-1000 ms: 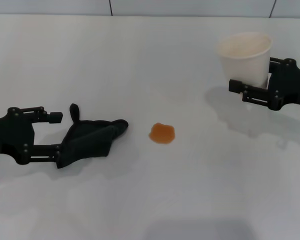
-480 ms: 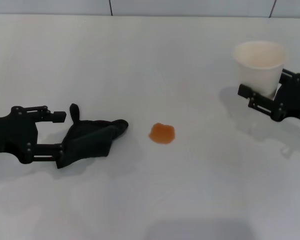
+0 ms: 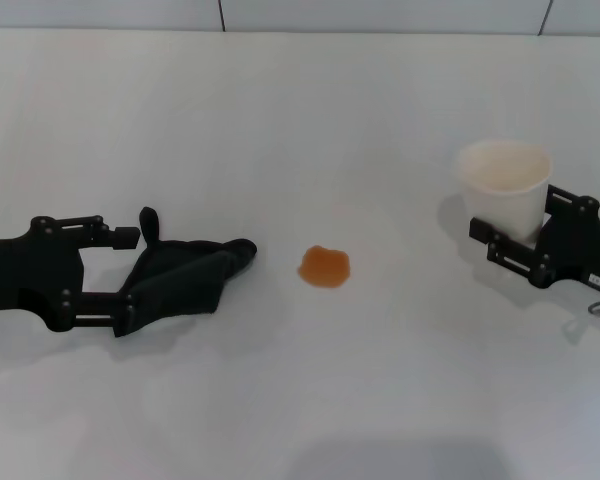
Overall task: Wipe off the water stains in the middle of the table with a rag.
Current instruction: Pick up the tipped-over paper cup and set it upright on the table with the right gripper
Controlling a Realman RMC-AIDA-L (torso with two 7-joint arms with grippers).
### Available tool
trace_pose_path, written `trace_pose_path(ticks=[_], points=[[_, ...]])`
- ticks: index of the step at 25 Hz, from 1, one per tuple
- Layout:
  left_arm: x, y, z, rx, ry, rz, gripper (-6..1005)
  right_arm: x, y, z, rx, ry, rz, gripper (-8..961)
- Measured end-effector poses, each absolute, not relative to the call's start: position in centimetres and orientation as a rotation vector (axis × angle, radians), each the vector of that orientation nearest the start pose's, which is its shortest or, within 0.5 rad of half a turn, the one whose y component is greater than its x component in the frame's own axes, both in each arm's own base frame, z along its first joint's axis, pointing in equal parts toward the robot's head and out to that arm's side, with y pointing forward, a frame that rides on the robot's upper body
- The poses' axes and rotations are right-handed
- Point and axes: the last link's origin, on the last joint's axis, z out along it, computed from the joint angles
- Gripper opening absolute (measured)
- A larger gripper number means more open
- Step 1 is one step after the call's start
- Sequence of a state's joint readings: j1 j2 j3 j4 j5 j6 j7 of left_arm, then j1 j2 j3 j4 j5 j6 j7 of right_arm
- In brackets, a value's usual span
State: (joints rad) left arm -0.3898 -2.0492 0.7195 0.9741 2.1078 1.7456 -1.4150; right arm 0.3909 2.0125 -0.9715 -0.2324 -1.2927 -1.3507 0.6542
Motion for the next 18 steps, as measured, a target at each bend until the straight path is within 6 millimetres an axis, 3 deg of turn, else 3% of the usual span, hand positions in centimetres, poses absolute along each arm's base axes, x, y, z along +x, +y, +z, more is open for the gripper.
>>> trace_pose_path(ticks=[10,18], points=[[-28.4,29.5,5.0,-2.827,-0.466,-0.430,800,31.8,29.3,-4.6,-2.311,0.331,0.696,610],[-28.4,29.4,4.9,-2.829,-0.469,-0.434,800,31.9,29.6,-5.3,-2.320,0.330,0.646,607]])
